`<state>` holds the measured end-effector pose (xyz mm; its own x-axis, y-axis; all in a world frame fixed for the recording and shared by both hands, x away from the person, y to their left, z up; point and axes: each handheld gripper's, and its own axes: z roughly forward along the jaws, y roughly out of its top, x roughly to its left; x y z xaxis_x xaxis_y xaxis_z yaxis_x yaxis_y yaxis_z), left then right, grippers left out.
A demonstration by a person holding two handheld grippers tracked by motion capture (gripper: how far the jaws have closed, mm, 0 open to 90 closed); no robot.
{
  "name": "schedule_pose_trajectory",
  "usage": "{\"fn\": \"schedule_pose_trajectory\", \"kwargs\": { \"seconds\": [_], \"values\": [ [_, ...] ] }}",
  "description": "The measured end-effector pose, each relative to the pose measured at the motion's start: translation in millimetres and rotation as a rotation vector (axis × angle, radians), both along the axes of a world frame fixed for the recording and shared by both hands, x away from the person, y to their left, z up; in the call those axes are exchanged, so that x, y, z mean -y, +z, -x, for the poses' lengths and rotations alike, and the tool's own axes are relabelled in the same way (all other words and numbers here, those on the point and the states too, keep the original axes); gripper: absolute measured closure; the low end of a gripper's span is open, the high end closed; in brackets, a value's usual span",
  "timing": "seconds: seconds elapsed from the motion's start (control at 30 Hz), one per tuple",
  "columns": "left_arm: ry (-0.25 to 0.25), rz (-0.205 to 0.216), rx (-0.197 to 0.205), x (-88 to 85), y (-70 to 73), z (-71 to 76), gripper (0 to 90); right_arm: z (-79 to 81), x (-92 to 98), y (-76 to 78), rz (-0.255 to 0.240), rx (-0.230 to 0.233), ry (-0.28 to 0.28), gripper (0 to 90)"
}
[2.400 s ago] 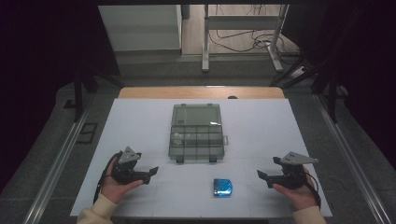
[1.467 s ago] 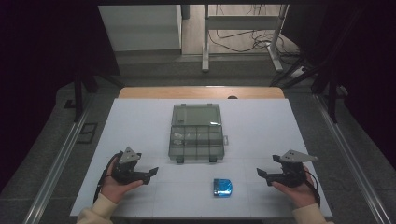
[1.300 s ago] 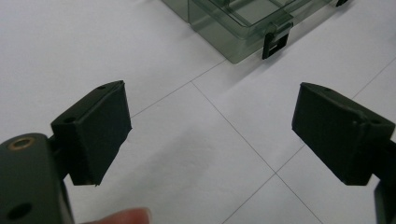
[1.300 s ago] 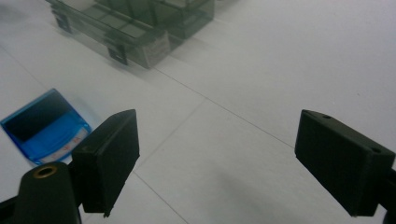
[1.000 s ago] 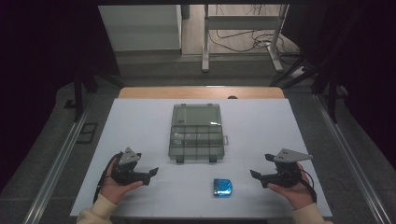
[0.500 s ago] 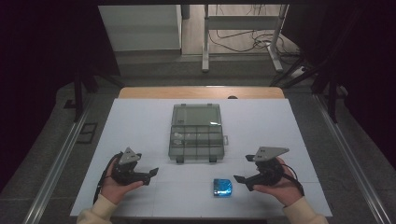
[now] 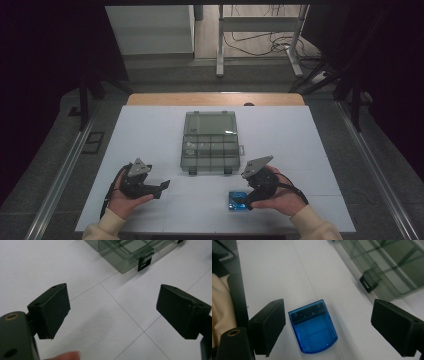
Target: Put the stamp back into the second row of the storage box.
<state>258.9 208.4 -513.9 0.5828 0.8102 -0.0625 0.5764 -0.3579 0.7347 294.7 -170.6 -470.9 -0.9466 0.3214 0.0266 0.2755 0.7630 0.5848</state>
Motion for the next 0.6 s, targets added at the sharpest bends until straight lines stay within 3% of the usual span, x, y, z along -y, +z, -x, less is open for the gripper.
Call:
{"fn": "schedule_pose_trajectory", "kwargs": {
  "seconds": [0.17,0.2,0.23,0.3,0.6],
  "values": [
    [-0.002,-0.002,0.001,0.2,-0.3,0.0,12.2,-0.1,-10.9,-7.8,0.059,-0.016,0.043,12.5],
    [0.000,0.001,0.001,0.5,-0.4,0.2,12.2,0.3,-15.3,-13.6,0.095,-0.042,0.074,13.0],
    [0.000,0.001,0.001,0.5,-0.4,0.2,12.3,0.3,-15.3,-13.6,0.095,-0.042,0.074,13.0],
    [-0.002,0.002,0.000,0.6,-0.3,0.3,12.3,0.9,-21.1,-22.6,0.147,-0.051,0.098,13.1],
    [-0.008,-0.005,-0.002,0.7,-0.5,0.3,12.3,2.0,-26.7,-33.9,0.209,-0.055,0.127,19.3]
  ]
}}
